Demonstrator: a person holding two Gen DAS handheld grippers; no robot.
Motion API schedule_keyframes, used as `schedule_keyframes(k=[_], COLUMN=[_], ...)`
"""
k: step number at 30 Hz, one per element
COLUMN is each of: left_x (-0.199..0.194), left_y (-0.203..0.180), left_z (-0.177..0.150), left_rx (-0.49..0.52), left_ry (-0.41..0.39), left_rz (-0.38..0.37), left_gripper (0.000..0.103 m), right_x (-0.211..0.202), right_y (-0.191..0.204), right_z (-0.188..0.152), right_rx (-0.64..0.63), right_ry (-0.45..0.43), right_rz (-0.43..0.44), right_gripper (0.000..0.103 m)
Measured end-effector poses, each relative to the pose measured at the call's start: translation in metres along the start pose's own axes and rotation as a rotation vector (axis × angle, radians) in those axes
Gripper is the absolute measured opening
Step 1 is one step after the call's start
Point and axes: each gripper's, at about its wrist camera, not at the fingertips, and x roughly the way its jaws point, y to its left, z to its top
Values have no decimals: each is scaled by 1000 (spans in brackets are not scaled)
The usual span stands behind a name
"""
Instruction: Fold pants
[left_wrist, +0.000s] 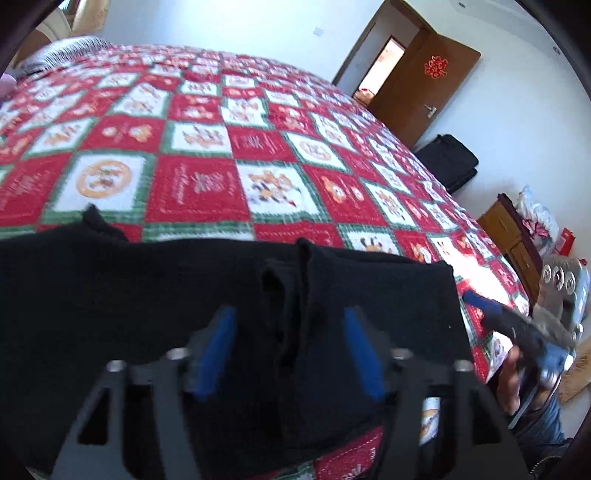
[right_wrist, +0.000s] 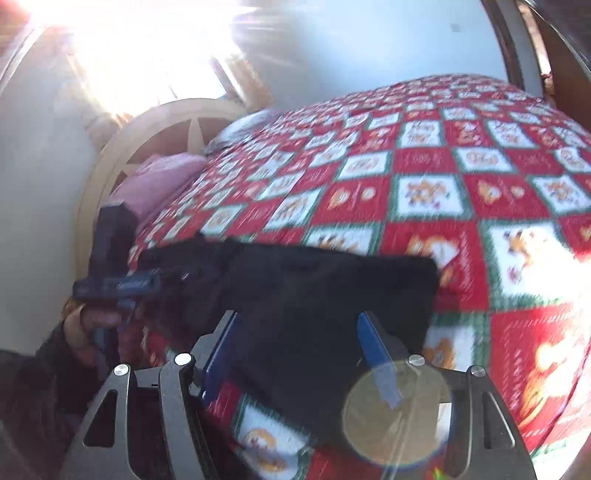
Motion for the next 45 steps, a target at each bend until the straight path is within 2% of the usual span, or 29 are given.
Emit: schedule_keyframes(k=[3, 5, 9, 12, 17, 20, 22, 24, 25, 27, 28, 30, 35, 36, 38, 41, 45], left_x=[-15, -33, -68, -92, -135, -148, -149, -145, -142, -141, -141, -139, -142, -143, -143, -143, -143], left_y=[3, 12, 53, 99, 173, 204, 219, 229, 234, 237, 236, 234, 234, 234, 236, 236, 235], left_z=[1, 1, -2, -7, -28, -42, -49, -53, -56, -60, -62, -61, -61, -62, -61, -61, -62], left_rx=[31, 58, 53, -1, -122, -191, -225, -255, -272, -276, -270, -261, -270, -271, -283, -287, -280], left_ry=[-29, -63, -113, -127, -181, -209, -214, -206, -201, -197, -198, -201, -209, -210, -211, -212, -211], left_rz=[7, 50, 162, 255, 419, 449, 464, 464, 457, 447, 449, 445, 431, 429, 421, 418, 425], left_gripper=[68, 69, 73, 73, 73, 76, 76, 76, 76, 76, 76, 81, 84, 84, 84, 84, 84], right_x=[33, 28, 8, 10, 48, 76, 92, 107, 114, 112, 110, 106, 108, 107, 102, 93, 98], right_y=[-26, -25, 17, 62, 131, 155, 160, 158, 155, 158, 157, 155, 160, 163, 165, 169, 170], right_z=[5, 7, 13, 12, -2, -12, -19, -28, -33, -38, -38, -35, -39, -42, -43, -44, -53], right_rx=[85, 107, -44, -126, -305, -328, -339, -314, -313, -337, -326, -303, -375, -410, -430, -447, -473], right_ry=[106, 71, 9, 18, 105, 153, 187, 261, 284, 265, 258, 232, 205, 194, 181, 160, 193], right_rz=[-86, -69, -97, 55, 175, 223, 216, 218, 196, 149, 149, 131, 57, 21, 19, 32, 25], right_gripper=[75, 75, 75, 75, 75, 75, 75, 74, 72, 57, 54, 40, 40, 33, 15, 8, 7])
